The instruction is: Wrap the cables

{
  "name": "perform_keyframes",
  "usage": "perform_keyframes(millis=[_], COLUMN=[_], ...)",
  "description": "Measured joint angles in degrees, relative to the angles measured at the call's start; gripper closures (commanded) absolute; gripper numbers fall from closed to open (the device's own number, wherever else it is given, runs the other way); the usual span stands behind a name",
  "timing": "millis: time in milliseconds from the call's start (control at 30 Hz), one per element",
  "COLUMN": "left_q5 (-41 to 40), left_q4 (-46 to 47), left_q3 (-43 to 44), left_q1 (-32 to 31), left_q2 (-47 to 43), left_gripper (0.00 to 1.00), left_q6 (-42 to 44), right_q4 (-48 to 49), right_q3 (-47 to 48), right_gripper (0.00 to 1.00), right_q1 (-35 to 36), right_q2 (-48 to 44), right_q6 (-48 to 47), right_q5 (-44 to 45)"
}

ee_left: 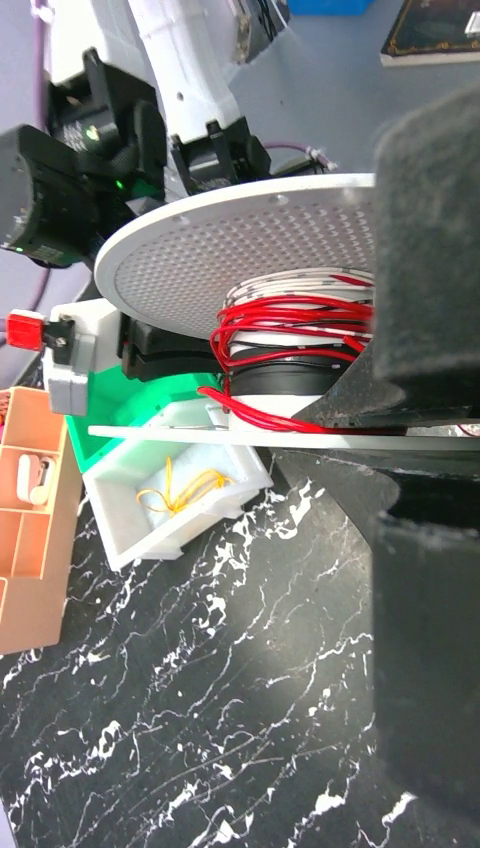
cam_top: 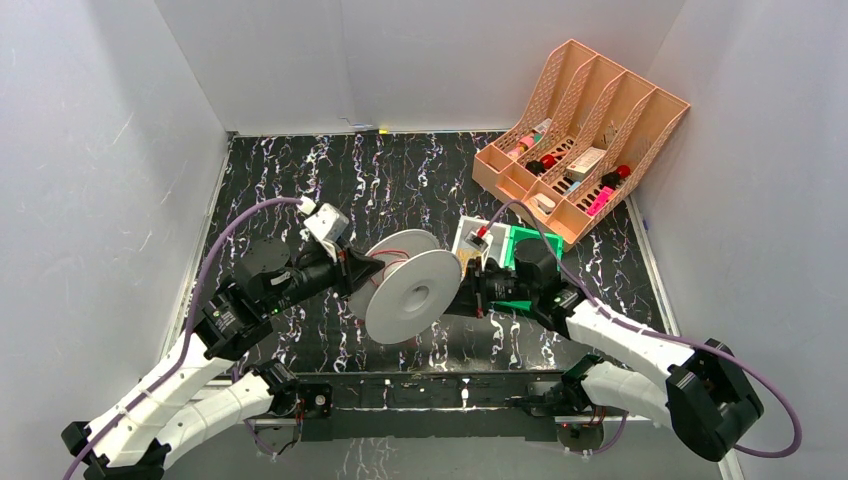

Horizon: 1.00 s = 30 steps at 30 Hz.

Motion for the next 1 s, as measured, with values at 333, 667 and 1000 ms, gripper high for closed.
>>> perform_keyframes(millis=[333,667,1000], left_q5=[1.14,1.68,1.6], left_q4=[6.38,9.27,9.01], left_q3=[0.0,0.0,0.9], left_q1=[-0.17,-0.33,-0.35], left_q2=[0.46,0.79,0.74], left_gripper=[1.0,1.0,1.0], left_q6=[-5.29,-6.29,-5.57], right_q4=[17.4,23.34,21.4], right_q3=[-4.83,-7.43,-9.33], right_gripper=[1.0,1.0,0.7], right_q1=[4.31,5.27,5.68], right_q2=[-0.09,-1.97,-4.96], right_q6=[1.4,1.81,0.42], right_q5=[-0.81,0.09,5.11])
